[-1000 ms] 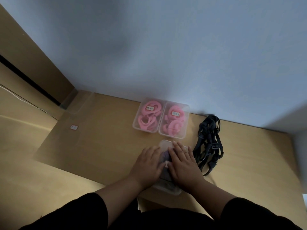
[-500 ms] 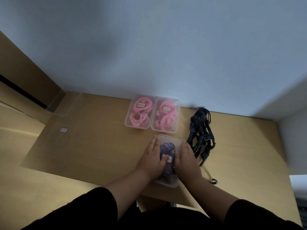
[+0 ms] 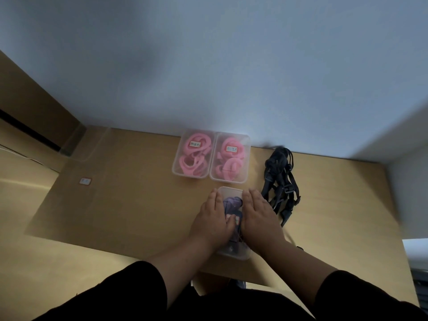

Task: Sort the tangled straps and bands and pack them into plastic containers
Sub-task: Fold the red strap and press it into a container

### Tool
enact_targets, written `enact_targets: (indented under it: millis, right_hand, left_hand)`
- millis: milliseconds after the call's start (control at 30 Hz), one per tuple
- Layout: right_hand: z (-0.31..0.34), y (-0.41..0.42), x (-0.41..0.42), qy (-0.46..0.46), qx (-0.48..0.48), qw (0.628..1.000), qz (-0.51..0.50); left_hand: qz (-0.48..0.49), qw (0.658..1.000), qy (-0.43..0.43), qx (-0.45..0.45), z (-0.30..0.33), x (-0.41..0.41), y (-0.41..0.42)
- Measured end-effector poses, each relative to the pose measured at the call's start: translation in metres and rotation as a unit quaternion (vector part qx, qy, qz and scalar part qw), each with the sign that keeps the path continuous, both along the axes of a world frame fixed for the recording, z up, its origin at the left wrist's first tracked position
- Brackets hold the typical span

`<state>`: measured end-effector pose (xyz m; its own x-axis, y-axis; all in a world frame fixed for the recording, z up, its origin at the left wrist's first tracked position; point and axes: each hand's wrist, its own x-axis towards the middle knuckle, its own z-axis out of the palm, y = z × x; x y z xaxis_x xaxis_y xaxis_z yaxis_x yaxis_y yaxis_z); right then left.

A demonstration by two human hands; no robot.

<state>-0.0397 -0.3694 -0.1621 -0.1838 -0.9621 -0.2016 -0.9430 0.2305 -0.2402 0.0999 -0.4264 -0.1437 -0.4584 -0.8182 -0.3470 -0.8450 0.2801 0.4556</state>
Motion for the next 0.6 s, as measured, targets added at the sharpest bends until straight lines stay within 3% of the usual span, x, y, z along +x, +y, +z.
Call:
enact_targets:
  millis: [333,467,600]
  right_hand:
    - [0.004,-0.011,-0.005,0.037,0.023,0.999,0.026]
    - [0.002,-0.008,-0.005,0.057,0.002,0.997,0.049]
    - [-0.008,-0.003,-0.006,0.044,-0.032,0.997,0.046]
  left_hand:
    - [-0.036,0.997,-0.063,0.0,0.0,-0.008,-0.009]
    - [-0.079,0.987,-0.117,-0.072,-0.006,-0.007,-0.01]
    - [-0.143,0.981,-0.105,-0.084,-0.014,-0.006,-0.012]
